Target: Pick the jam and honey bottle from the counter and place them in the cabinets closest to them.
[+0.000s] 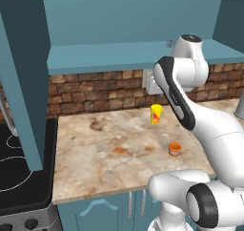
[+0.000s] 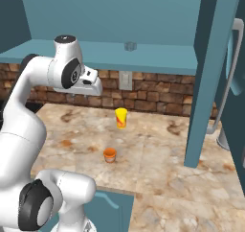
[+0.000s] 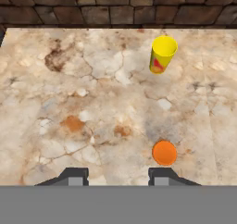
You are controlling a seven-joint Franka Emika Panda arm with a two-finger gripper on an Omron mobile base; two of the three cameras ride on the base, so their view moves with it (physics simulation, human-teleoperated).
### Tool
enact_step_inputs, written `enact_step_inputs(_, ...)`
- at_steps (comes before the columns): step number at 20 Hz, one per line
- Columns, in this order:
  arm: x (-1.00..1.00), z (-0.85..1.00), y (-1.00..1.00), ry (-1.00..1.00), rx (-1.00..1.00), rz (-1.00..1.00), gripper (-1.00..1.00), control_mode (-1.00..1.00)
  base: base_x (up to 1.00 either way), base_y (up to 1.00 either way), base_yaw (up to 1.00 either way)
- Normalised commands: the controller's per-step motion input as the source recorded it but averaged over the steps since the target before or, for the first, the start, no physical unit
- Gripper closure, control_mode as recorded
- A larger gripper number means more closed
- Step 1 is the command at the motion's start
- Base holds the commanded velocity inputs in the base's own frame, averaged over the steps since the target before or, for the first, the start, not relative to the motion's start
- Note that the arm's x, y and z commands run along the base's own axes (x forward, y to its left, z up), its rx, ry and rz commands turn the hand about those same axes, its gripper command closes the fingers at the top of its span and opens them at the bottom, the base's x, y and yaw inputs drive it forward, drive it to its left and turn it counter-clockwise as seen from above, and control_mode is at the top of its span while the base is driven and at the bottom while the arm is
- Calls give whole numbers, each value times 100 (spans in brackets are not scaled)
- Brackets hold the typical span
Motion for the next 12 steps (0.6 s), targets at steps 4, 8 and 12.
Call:
enact_step_inputs(4,-3,-8,-18,-1,1,0,-100,-100,0,0,0)
enact_step_inputs(8,-8,-24,-53,0,2,0,-100,-100,0,0,0)
enact_step_inputs(12,0,-35,-57,0,1,0,-100,-100,0,0,0)
